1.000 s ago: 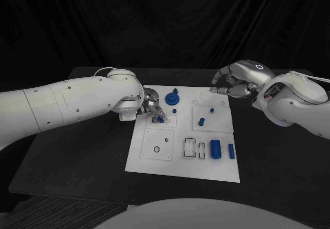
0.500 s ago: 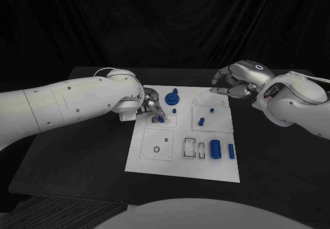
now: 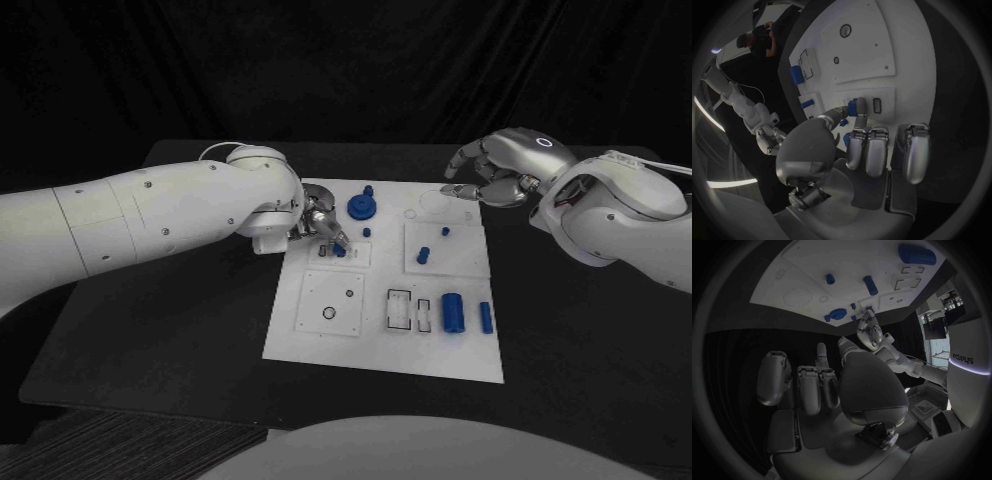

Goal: Assemble the parts on the task board

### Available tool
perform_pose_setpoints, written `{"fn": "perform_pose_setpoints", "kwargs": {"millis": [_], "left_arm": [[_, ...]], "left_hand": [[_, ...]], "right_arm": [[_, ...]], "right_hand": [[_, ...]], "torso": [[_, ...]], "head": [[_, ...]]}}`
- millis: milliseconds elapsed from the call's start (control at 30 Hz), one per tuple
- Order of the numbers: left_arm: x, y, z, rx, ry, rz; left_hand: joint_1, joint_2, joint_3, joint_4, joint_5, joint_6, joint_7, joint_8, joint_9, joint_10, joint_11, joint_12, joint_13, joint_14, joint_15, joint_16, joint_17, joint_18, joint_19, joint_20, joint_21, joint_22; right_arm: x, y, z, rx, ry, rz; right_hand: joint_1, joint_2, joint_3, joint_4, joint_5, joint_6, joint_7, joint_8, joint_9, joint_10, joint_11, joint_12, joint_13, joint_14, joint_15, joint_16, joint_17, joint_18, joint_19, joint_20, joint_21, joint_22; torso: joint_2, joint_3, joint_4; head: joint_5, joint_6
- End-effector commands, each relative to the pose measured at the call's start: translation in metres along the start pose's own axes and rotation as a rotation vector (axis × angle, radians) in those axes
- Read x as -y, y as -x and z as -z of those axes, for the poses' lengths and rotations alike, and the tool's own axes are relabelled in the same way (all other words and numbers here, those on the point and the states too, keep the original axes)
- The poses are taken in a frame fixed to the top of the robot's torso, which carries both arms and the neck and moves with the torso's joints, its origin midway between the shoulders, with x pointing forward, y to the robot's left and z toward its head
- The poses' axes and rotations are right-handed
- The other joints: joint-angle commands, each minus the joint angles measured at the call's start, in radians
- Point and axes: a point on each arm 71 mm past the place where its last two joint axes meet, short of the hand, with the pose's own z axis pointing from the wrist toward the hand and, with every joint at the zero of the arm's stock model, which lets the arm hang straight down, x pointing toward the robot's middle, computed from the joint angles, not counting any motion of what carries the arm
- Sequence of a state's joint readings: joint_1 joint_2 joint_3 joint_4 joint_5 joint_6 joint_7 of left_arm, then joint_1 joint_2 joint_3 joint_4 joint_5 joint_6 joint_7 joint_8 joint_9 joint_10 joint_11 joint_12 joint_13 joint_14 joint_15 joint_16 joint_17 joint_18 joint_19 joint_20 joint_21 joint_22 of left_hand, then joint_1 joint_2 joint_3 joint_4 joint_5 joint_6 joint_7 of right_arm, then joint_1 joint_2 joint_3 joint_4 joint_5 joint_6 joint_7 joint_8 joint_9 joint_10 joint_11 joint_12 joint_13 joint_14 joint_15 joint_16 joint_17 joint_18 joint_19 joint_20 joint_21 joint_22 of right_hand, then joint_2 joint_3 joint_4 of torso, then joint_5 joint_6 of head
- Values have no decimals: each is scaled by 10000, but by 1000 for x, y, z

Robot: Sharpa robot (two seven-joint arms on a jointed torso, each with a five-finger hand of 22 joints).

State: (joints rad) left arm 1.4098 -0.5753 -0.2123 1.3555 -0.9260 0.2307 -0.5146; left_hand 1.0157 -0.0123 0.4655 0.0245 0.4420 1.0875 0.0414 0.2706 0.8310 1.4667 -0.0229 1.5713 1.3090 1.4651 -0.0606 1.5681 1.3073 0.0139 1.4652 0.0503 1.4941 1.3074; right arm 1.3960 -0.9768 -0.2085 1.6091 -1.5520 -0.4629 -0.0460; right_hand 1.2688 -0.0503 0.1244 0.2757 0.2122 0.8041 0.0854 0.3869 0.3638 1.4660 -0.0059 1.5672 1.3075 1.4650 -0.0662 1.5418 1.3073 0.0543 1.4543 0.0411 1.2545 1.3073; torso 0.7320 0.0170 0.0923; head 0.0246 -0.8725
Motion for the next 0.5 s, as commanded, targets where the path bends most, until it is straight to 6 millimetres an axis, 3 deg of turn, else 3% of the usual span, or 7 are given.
{"fn": "perform_pose_setpoints", "kwargs": {"millis": [33,500], "left_arm": [[2,-1,-1,-61,-181,24],[0,-2,-2,-174,-126,-12]], "left_hand": [[-3,74,727,-648,39,-15,-43,-50,9,1041,-37,-5,2618,1057,-79,27,2635,172,101,-48,-38,1816],[-8,84,739,-652,31,-14,-40,-61,5,1041,-35,-5,2618,1057,-78,27,2635,171,102,-48,-38,1818]], "right_arm": [[1,-1,0,-65,-183,7],[1,-2,0,-101,-181,2]], "right_hand": [[86,21,-21,-54,33,40,-9,48,12,1048,-10,36,2633,967,-18,-23,2343,129,-55,21,-13,1738],[86,21,-21,-54,33,40,-9,48,12,1048,-10,36,2633,967,-18,-23,2343,129,-55,21,-13,1738]], "torso": [[-1,2,-2],[-7,7,8]], "head": [[3,-2],[-18,-2]]}}
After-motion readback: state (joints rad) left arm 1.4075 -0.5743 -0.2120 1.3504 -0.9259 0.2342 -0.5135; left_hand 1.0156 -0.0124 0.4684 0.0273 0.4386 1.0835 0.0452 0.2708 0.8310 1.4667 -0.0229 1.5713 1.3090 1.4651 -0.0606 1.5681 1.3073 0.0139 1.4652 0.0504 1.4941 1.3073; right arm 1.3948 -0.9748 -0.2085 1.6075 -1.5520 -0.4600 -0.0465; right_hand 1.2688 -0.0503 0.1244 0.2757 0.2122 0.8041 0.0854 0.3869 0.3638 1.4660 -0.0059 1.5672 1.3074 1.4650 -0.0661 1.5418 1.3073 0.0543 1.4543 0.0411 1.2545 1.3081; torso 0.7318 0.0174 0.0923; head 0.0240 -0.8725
